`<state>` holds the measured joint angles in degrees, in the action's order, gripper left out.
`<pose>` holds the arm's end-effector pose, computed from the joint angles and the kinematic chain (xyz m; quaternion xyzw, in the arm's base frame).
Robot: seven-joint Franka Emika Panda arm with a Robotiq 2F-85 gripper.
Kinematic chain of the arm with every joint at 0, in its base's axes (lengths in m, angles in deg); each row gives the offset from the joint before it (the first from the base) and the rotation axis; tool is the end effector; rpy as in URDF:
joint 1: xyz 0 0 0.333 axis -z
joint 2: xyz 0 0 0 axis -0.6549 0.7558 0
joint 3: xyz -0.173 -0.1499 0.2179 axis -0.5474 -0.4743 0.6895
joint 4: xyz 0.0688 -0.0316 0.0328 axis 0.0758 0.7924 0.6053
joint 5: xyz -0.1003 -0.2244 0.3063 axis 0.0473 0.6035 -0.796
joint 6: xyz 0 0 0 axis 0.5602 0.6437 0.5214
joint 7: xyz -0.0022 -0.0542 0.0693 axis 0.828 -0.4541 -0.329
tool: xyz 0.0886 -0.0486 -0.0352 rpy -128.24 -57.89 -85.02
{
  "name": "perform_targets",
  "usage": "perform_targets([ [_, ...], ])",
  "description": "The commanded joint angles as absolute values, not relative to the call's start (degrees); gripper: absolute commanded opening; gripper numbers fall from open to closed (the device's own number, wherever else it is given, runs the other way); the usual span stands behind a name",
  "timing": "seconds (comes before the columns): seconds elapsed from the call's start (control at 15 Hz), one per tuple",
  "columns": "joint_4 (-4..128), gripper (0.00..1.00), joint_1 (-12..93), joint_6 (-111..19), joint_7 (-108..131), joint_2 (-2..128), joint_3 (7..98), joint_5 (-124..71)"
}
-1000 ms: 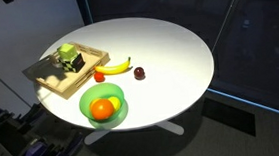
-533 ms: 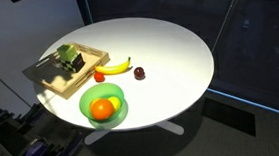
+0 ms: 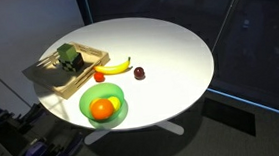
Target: Pick up the brown plush toy and put it in the green bowl
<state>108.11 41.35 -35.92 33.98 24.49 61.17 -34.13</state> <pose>0.4388 0.0353 0.4627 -0.9738 0.2168 -0.0589 0.0349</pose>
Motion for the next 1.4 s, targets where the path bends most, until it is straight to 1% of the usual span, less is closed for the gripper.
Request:
perform_targets([
  [0.0,102.0,1.00,42.6,-31.4,32.6,27.5,59.2,-36.4],
  [0.67,89.5,1.00,44.4,-19.8,32.3,34.9,55.3,-36.9],
  [1.0,85.4,1.00,45.3,-18.3,30.5,38.6,53.5,-36.5],
  [1.33,83.3,1.00,46.2,-19.6,27.3,42.2,51.7,-36.4],
])
